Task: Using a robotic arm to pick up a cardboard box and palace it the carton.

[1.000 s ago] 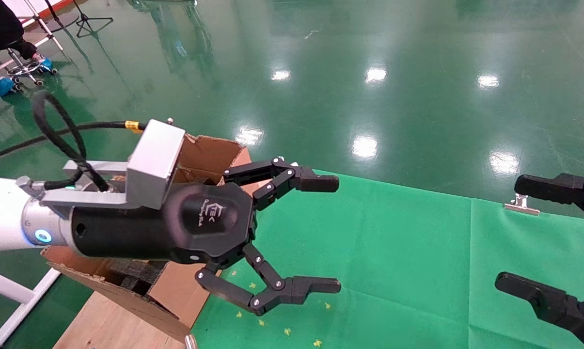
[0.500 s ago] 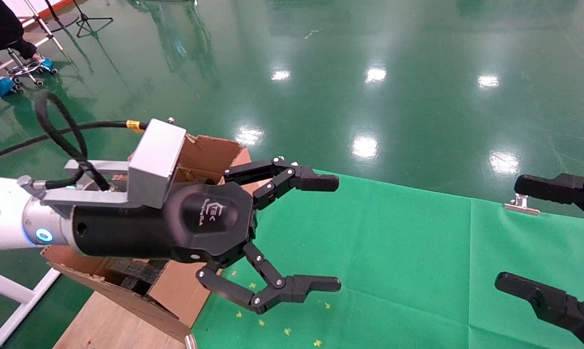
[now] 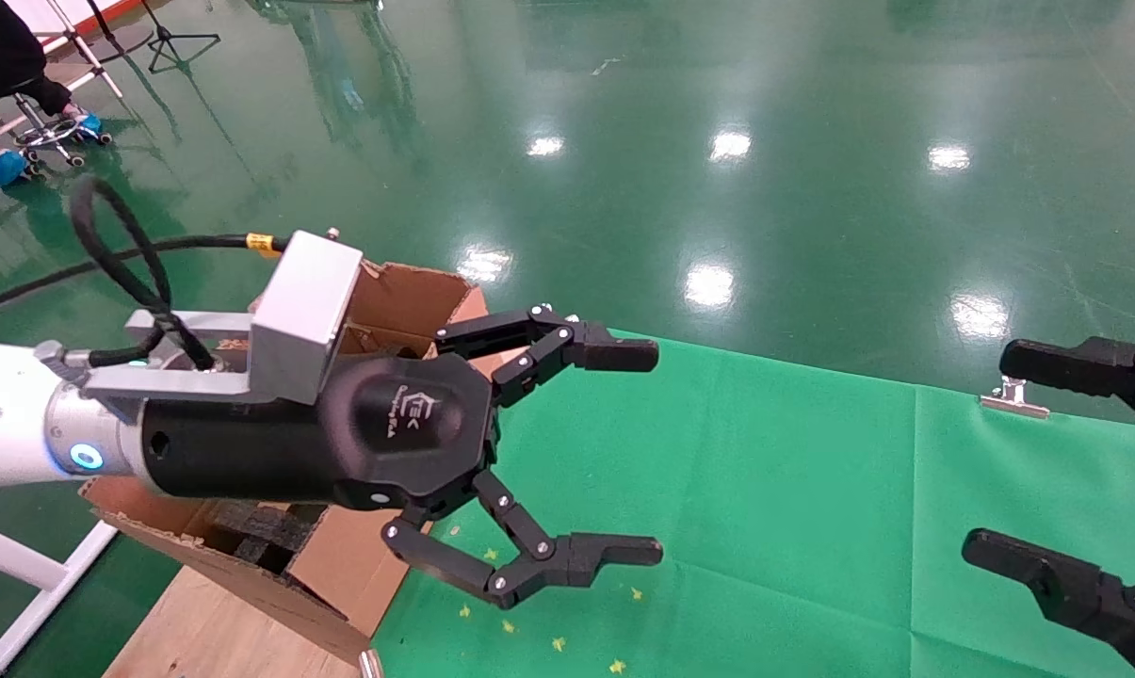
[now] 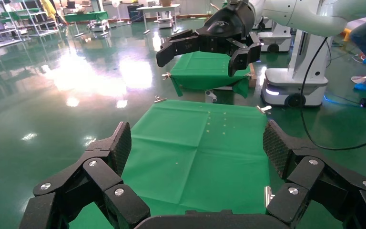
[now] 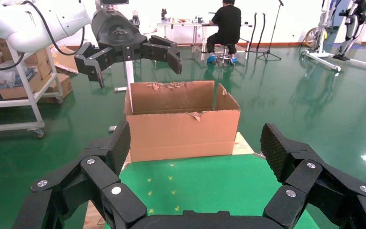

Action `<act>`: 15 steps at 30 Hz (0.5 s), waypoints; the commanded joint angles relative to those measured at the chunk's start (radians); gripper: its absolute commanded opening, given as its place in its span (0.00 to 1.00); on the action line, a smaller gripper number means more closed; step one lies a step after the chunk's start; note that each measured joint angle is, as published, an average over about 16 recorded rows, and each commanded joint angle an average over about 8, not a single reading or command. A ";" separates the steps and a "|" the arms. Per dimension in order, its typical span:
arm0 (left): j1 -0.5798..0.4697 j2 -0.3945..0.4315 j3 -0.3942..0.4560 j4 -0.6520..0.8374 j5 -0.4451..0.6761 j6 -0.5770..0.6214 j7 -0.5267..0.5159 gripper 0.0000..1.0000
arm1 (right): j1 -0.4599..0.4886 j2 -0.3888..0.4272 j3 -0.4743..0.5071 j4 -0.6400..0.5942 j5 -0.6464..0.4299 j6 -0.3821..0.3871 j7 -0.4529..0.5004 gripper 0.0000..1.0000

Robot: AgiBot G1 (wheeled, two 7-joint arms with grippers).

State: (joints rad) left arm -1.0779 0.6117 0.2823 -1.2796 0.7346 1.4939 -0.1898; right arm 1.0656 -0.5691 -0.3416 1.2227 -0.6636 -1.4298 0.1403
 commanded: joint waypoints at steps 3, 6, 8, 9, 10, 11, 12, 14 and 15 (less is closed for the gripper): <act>0.000 0.000 0.000 0.000 0.000 0.000 0.000 1.00 | 0.000 0.000 0.000 0.000 0.000 0.000 0.000 1.00; 0.000 0.000 0.000 0.000 0.001 0.000 0.000 1.00 | 0.000 0.000 0.000 0.000 0.000 0.000 0.000 1.00; 0.000 0.000 0.000 0.000 0.001 0.000 0.000 1.00 | 0.000 0.000 0.000 0.000 0.000 0.000 0.000 1.00; -0.001 0.000 0.000 0.000 0.001 0.000 0.000 1.00 | 0.000 0.000 0.000 0.000 0.000 0.000 0.000 1.00; -0.001 0.000 0.000 0.000 0.001 0.000 0.000 1.00 | 0.000 0.000 0.000 0.000 0.000 0.000 0.000 1.00; -0.001 0.000 0.000 0.000 0.001 0.000 0.000 1.00 | 0.000 0.000 0.000 0.000 0.000 0.000 0.000 1.00; -0.001 0.000 0.000 0.000 0.001 0.000 0.000 1.00 | 0.000 0.000 0.000 0.000 0.000 0.000 0.000 1.00; -0.001 0.000 0.000 0.001 0.001 0.000 0.000 1.00 | 0.000 0.000 0.000 0.000 0.000 0.000 0.000 1.00; -0.001 0.000 0.000 0.001 0.001 0.000 0.000 1.00 | 0.000 0.000 0.000 0.000 0.000 0.000 0.000 1.00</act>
State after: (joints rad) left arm -1.0786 0.6117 0.2826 -1.2791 0.7356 1.4938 -0.1898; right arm 1.0656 -0.5691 -0.3416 1.2227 -0.6636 -1.4298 0.1403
